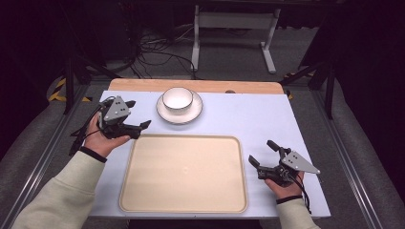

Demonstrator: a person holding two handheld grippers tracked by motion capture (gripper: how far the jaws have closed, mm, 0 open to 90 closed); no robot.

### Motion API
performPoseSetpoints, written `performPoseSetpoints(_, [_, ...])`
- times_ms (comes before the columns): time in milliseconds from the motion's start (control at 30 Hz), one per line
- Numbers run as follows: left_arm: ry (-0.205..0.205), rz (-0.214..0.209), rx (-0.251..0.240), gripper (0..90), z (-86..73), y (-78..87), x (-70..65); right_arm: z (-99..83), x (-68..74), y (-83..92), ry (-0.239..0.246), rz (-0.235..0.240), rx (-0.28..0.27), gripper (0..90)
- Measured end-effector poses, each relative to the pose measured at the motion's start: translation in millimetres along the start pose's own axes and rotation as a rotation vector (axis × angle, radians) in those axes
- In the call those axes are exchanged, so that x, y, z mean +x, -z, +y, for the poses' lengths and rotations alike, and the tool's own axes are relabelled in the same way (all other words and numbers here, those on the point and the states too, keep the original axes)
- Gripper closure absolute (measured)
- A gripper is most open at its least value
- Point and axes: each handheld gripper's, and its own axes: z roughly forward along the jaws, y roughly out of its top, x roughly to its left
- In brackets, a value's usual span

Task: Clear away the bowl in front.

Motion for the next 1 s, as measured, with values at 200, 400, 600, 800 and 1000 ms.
performPoseSetpoints(200, [-0.03,-0.011,0.012,21.1,14.6,-14.4,4.2,-0.1,-0.2,0.3,-0.005,0.001,-0.003,8.0])
performPoseSetpoints(400, [-0.077,-0.001,0.065,22.7,20.2,-26.4,6.1,0.0,0.0,0.1,-0.002,0.0,-0.001,8.4])
performPoseSetpoints(600, [-0.146,0.005,0.106,25.2,29.6,-35.4,6.9,0.0,-0.1,0.0,0.001,-0.001,0.002,8.4])
performPoseSetpoints(800, [-0.189,0.001,0.14,27.5,38.9,-46.1,7.5,0.0,0.7,-0.2,0.002,-0.002,-0.002,8.6])
performPoseSetpoints(1000, [-0.235,-0.032,0.147,31.0,48.9,-56.7,12.2,0.1,1.0,-0.4,0.008,-0.005,0.005,8.6])
